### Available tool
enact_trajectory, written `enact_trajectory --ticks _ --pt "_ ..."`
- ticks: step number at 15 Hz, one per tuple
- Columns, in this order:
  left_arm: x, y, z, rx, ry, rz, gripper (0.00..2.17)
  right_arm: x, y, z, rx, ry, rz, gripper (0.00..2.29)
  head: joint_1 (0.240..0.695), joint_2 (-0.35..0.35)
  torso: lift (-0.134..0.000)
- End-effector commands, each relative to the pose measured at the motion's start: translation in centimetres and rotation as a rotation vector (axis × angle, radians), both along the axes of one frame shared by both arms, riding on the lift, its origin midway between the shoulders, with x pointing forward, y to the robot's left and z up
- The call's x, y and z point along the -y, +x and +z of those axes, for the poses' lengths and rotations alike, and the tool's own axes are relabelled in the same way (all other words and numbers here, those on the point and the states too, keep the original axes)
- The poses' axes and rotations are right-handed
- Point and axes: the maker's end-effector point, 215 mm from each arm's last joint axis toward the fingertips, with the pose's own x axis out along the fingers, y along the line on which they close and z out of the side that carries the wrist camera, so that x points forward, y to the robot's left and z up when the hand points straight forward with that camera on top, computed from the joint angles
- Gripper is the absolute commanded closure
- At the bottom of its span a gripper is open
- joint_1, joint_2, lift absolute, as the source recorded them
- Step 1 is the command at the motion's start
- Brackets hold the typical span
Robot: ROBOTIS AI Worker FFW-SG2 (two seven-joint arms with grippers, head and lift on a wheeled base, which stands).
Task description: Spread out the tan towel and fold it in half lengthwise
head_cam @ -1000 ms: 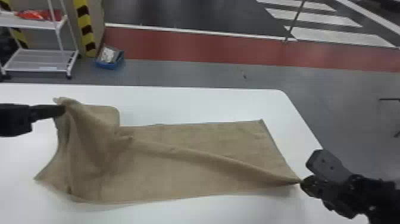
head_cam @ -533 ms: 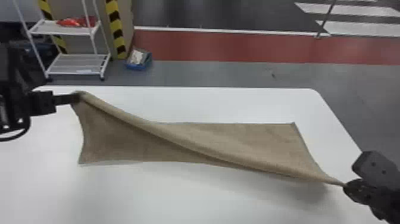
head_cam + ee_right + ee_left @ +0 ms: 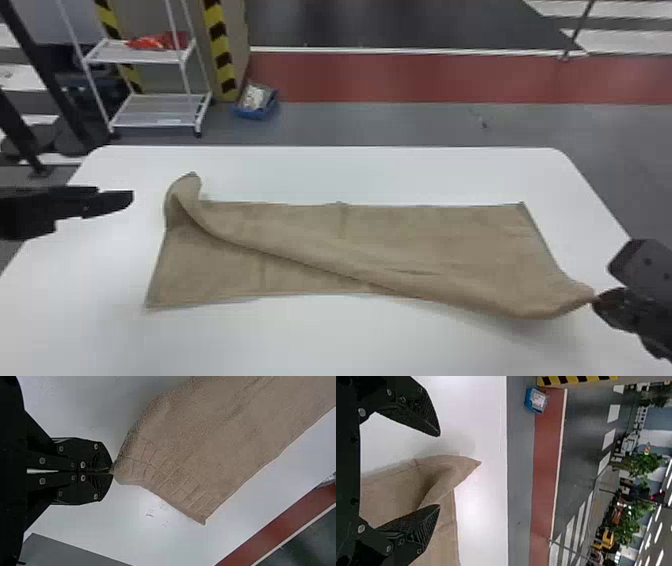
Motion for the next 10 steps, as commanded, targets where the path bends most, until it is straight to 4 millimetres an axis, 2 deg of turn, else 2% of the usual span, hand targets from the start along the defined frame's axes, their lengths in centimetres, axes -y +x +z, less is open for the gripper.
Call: enact_trajectory --ticks 1,3,4,7,9,10 --pt "1.0 -3.3 0.0 0.028 0.085 -0.099 0.23 -0.1 0.2 0.1 -0.006 -0.017 0.006 2.06 0.695 -0.009 -0.125" --pt "3.6 -6.0 -1.8 0.002 0.097 -0.182 0.23 0.3 0.0 0.1 -0.014 -0.040 0.004 2.06 0.695 -0.015 -0.125" --pt "4.9 -6.6 -2.7 -0.006 0.097 -0.213 0.23 0.4 0.1 0.2 -0.013 -0.041 0.002 2.06 0.695 -0.025 -0.125" --pt "9.2 -7.1 -5.3 0.018 0.183 -0.346 0.27 -0.2 0.3 -0.2 -0.018 -0.031 0.011 2.06 0.695 -0.086 -0.125" --pt "10.8 -7.0 -6.8 0.055 0.273 -0.444 0.27 -0.3 -0.1 -0.5 -0.025 -0.023 0.009 2.06 0.695 -0.117 -0.125" --pt "10.9 -7.3 -7.2 0.071 0.307 -0.485 0.27 -0.4 -0.1 -0.6 -0.025 -0.021 0.010 2.06 0.695 -0.139 -0.125"
